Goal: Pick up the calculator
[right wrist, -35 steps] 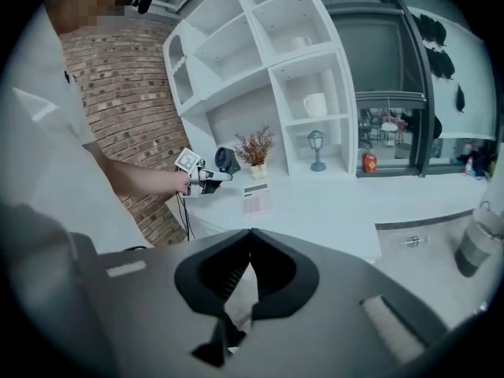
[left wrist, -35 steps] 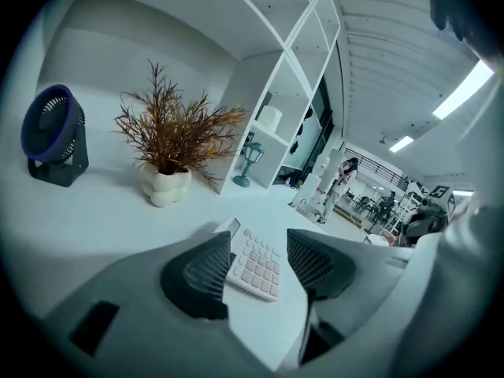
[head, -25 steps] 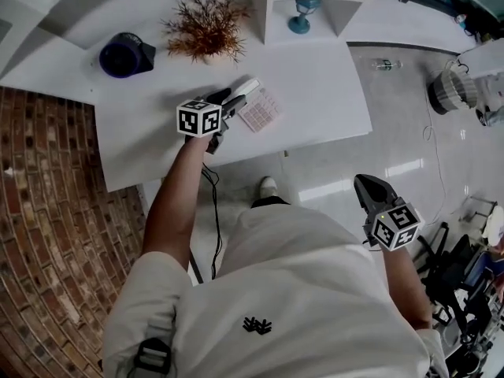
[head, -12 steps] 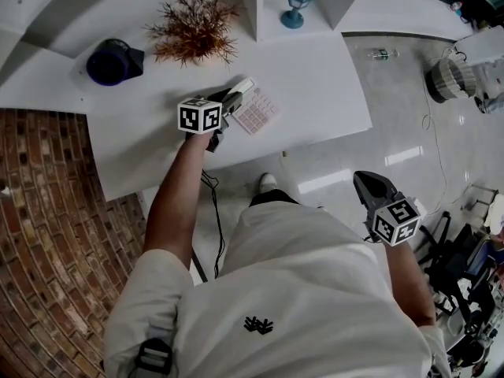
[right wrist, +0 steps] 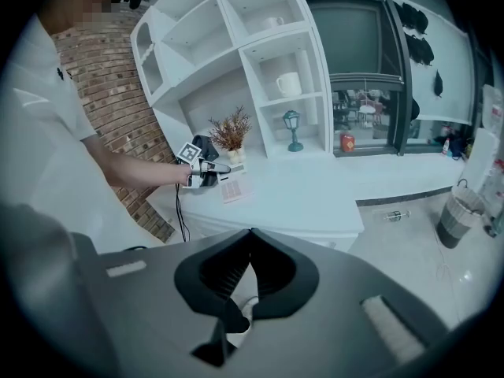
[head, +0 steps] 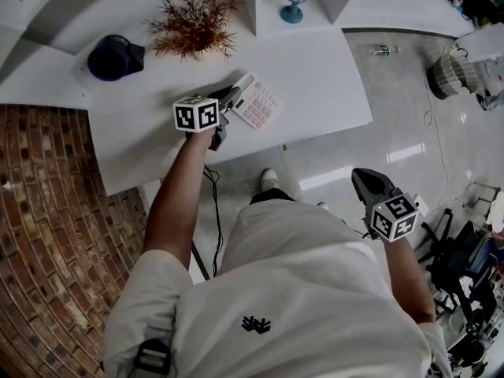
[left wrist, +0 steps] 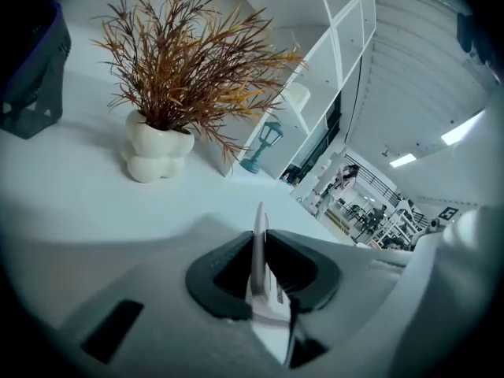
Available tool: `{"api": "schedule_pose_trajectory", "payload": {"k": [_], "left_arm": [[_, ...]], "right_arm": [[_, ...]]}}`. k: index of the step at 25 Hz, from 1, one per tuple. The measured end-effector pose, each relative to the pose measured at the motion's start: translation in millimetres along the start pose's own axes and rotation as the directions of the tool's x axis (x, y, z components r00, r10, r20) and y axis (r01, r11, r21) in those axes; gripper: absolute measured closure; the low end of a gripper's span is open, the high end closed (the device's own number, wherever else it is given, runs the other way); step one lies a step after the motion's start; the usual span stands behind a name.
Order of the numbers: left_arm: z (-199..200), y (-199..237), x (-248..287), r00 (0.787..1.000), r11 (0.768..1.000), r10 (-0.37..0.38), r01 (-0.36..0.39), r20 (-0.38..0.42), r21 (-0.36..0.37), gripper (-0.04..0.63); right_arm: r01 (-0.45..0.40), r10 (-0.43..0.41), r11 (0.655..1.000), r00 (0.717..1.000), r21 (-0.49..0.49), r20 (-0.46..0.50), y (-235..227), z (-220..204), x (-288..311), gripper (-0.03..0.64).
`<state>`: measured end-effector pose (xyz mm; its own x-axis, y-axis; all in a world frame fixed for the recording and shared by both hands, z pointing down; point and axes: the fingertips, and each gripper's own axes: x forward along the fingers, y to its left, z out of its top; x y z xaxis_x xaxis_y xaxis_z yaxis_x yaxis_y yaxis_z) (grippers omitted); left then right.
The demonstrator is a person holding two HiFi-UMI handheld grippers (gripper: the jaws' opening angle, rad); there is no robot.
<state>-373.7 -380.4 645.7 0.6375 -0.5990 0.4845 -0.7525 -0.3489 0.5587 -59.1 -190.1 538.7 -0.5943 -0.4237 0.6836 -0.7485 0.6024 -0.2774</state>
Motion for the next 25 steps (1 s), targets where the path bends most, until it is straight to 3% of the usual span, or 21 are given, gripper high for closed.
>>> {"api": "schedule_pose_trajectory", "payload": {"k": [13,25], "left_arm": [[7.1,-44.8,-29.0,0.996,0.999,0.021,-0.018,0.092,-0.031,0.546],[20.7,-134.6,-63.9,0.973,0.998,0.041,-0.031,0.226,-0.047,0.545]], "right_arm": [[-0.034,0.034,0.999,0.999,0.004,0.026,8.7,-19.6,-22.8,0.604],[-0.112,0.115,0.99,0.993,-0.079,0.035,-5.8,-41.6,-61.2,0.604]]}}
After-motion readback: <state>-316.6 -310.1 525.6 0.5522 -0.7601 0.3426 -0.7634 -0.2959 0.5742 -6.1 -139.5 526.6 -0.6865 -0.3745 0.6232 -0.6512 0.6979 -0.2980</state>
